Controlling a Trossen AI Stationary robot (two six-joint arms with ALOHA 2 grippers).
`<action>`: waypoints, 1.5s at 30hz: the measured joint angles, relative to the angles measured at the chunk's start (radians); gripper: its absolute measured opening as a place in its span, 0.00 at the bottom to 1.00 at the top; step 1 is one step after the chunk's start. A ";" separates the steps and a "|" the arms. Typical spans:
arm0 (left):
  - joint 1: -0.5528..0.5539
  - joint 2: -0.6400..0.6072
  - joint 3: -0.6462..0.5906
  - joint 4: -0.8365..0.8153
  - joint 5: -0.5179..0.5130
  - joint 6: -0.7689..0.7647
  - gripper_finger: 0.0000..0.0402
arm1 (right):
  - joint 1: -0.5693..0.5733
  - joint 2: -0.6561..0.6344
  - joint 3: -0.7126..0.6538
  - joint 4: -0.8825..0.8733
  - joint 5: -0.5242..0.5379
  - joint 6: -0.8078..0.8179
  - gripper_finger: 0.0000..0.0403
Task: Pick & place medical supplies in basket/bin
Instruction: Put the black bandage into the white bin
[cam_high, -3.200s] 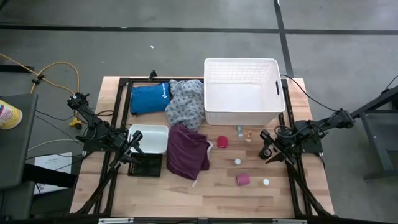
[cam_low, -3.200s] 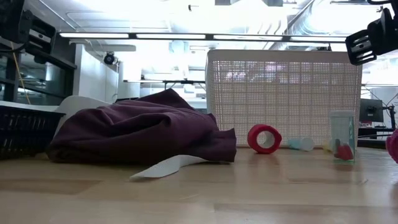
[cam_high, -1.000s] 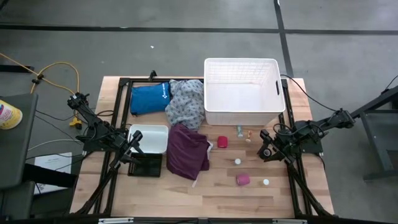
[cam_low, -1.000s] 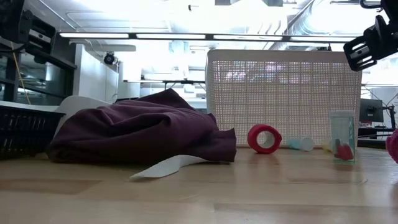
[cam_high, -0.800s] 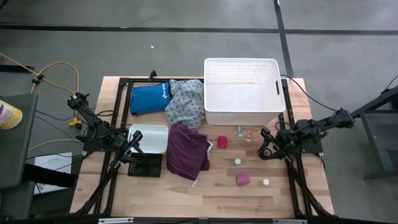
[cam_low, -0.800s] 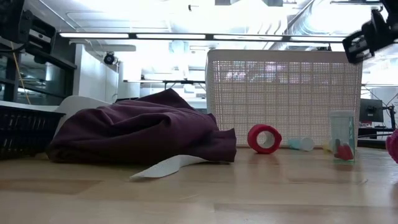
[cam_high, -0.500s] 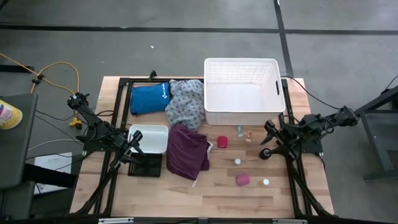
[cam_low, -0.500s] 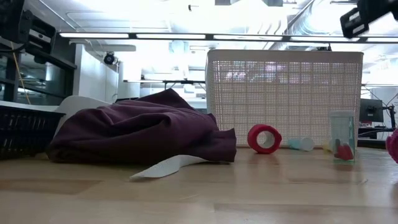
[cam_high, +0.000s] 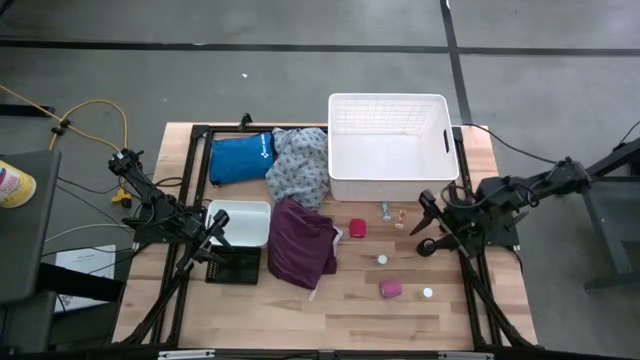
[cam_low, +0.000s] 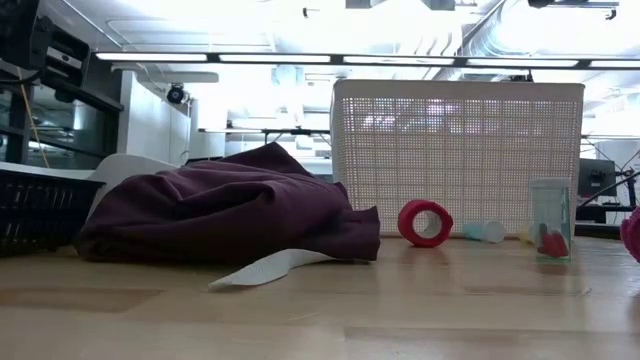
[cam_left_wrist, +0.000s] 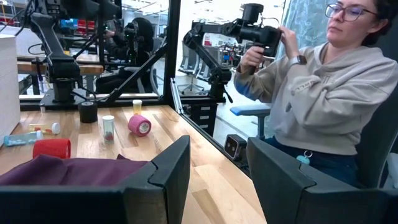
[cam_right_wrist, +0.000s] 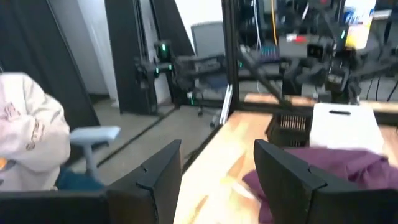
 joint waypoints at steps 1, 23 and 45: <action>0.000 0.000 0.000 0.000 0.000 0.000 0.38 | 0.000 0.009 0.003 -0.017 0.000 0.000 0.46; 0.000 0.000 0.000 0.000 0.000 0.000 0.38 | 0.000 0.043 0.004 -0.584 0.004 0.323 0.46; 0.000 0.000 0.000 0.000 0.000 0.000 0.38 | 0.135 0.275 0.298 -0.949 0.173 0.395 0.46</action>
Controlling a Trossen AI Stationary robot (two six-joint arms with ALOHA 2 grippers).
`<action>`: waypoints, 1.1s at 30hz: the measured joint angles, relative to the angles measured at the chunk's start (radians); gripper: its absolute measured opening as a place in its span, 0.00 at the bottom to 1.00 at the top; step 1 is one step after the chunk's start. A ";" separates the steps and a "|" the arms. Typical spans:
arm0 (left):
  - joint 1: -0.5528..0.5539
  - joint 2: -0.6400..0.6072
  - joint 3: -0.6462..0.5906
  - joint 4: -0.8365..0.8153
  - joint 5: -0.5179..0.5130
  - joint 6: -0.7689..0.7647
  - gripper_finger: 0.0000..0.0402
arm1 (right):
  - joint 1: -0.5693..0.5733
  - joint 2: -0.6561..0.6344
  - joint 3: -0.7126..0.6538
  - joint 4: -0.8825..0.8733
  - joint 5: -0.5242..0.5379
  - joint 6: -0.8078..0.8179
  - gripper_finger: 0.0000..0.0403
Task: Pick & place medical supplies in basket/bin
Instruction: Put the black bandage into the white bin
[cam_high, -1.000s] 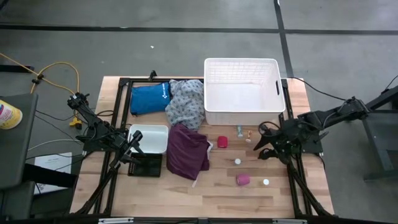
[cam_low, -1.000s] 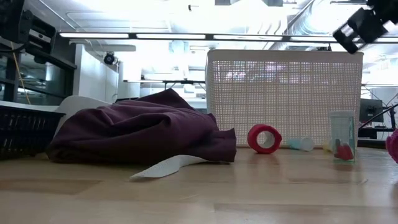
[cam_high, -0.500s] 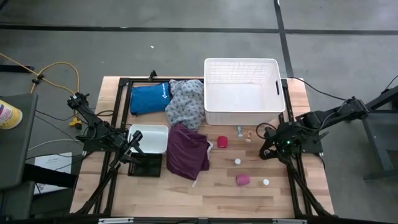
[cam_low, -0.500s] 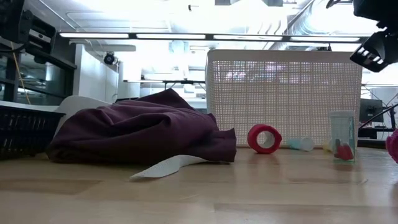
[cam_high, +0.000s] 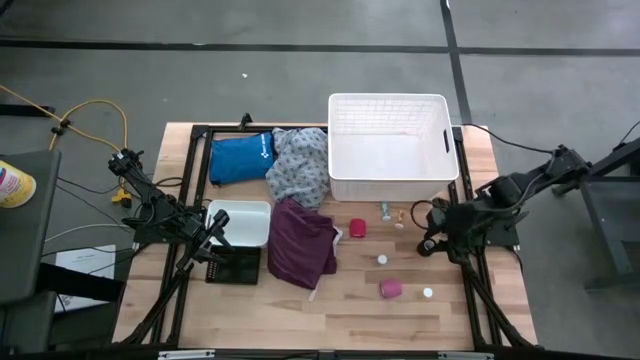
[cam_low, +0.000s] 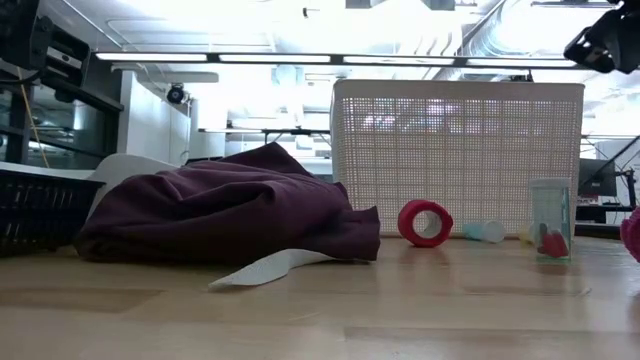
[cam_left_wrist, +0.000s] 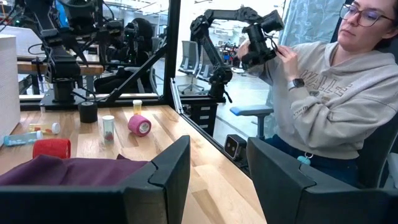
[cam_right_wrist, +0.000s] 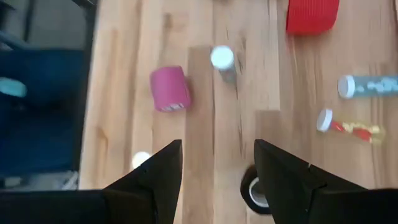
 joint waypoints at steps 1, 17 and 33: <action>0.000 0.000 0.000 0.000 0.000 0.000 0.38 | 0.007 0.018 0.005 -0.009 0.001 0.001 0.46; 0.000 0.000 0.000 0.000 0.000 0.000 0.38 | 0.128 0.246 0.005 -0.085 0.111 0.183 0.46; 0.000 0.000 0.000 0.000 0.000 0.000 0.38 | 0.341 0.356 -0.079 -0.052 0.268 0.501 0.46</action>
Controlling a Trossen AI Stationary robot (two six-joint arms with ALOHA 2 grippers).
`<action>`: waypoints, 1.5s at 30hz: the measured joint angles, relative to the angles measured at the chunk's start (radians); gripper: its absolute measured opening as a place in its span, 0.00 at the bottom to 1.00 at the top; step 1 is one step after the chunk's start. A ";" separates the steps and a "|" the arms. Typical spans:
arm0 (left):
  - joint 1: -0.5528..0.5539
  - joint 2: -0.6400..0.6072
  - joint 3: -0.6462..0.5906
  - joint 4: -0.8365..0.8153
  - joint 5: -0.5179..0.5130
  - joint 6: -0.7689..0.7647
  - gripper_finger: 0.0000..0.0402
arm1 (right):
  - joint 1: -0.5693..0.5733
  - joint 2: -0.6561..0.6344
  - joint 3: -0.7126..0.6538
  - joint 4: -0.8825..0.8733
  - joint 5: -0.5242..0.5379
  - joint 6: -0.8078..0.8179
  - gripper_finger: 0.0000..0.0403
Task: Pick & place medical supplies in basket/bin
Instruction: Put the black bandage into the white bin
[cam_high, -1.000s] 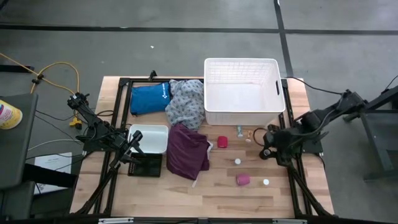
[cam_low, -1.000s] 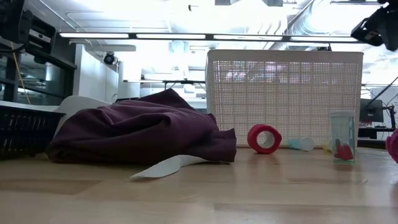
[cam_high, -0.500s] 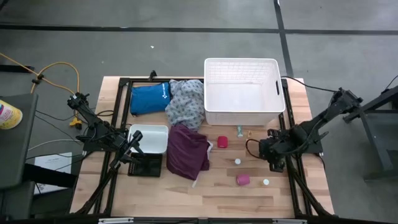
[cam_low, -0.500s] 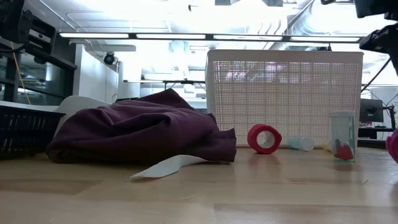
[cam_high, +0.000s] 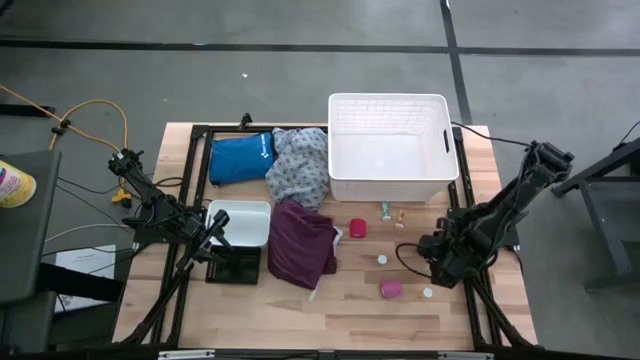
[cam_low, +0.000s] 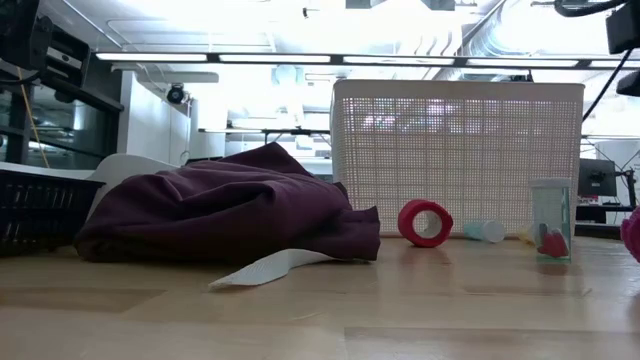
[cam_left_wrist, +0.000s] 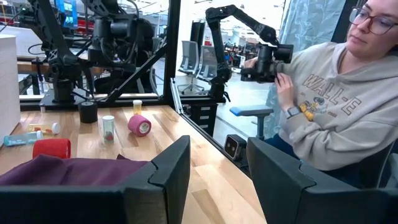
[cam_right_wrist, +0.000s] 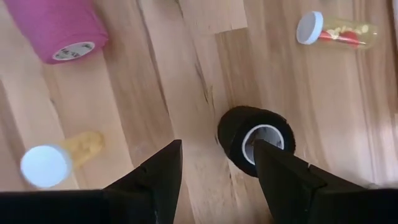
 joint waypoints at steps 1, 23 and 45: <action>0.000 0.000 0.000 0.000 0.000 0.000 0.38 | 0.006 0.003 -0.004 0.002 0.008 0.015 0.46; 0.000 0.000 0.000 0.000 0.000 0.000 0.38 | 0.019 0.030 -0.112 0.086 0.053 0.084 0.46; 0.000 0.000 0.000 0.000 0.000 0.000 0.38 | -0.036 0.030 -0.174 0.146 0.009 0.099 0.30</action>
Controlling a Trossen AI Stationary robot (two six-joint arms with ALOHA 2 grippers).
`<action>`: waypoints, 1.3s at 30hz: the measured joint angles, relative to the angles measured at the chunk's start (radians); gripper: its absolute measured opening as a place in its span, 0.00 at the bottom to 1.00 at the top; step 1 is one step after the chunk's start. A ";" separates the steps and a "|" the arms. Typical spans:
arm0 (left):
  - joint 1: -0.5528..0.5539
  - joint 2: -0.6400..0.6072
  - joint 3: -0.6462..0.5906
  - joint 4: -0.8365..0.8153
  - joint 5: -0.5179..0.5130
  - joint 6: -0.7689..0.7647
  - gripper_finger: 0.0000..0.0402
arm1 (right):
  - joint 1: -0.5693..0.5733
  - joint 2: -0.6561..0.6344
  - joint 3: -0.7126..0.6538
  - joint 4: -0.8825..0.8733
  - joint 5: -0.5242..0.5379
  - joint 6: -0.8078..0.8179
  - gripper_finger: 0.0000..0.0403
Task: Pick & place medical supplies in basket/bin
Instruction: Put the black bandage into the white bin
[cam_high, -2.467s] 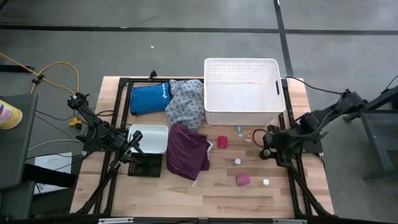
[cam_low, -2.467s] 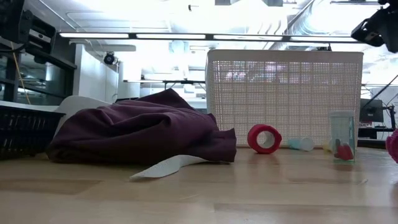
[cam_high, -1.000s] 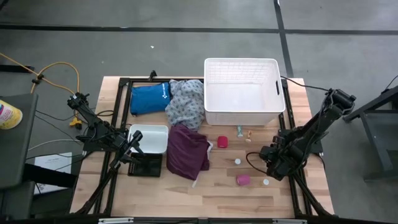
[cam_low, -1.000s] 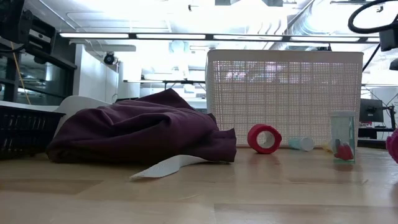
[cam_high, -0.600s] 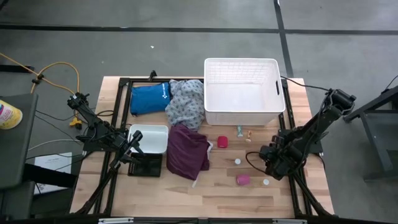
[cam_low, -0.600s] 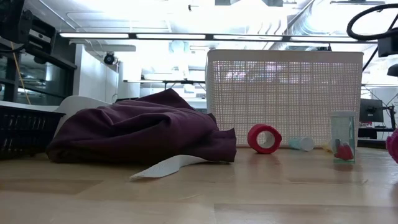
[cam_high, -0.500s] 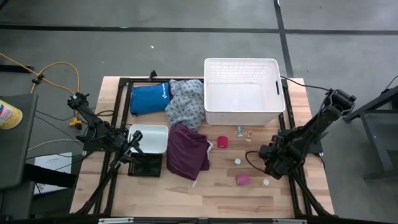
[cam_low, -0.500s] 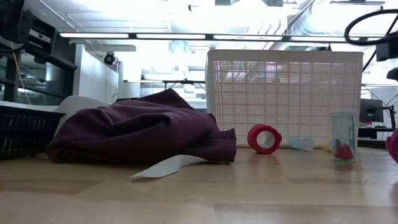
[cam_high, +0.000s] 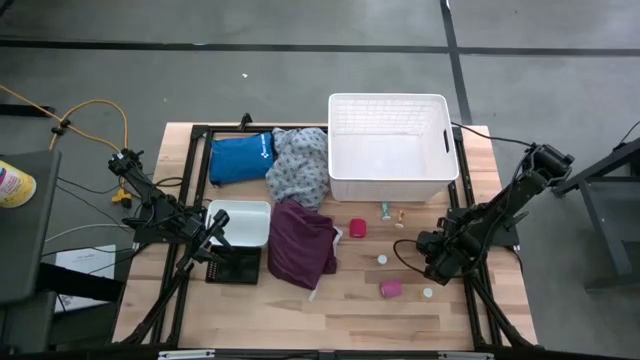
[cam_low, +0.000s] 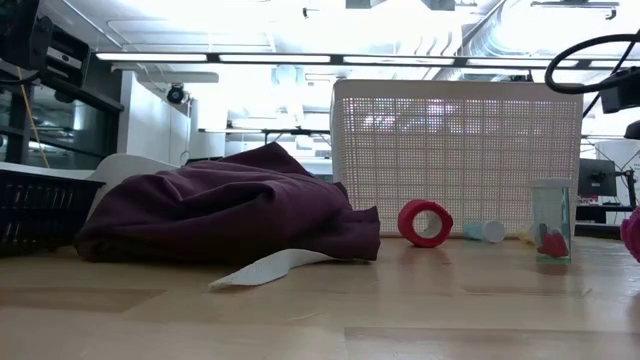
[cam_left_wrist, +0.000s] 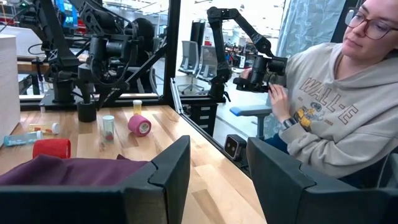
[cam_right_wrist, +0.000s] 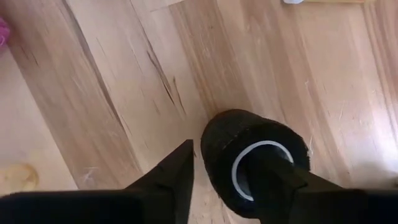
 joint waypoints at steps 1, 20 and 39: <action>0.000 0.000 0.000 0.000 0.000 0.000 0.38 | 0.000 0.000 0.000 0.000 0.000 0.000 0.28; 0.000 0.000 0.000 0.000 0.000 0.000 0.38 | 0.000 -0.023 0.039 0.008 0.005 -0.033 0.07; 0.000 0.000 0.000 0.000 0.000 0.000 0.38 | -0.085 -0.090 0.387 0.022 0.061 -0.523 0.07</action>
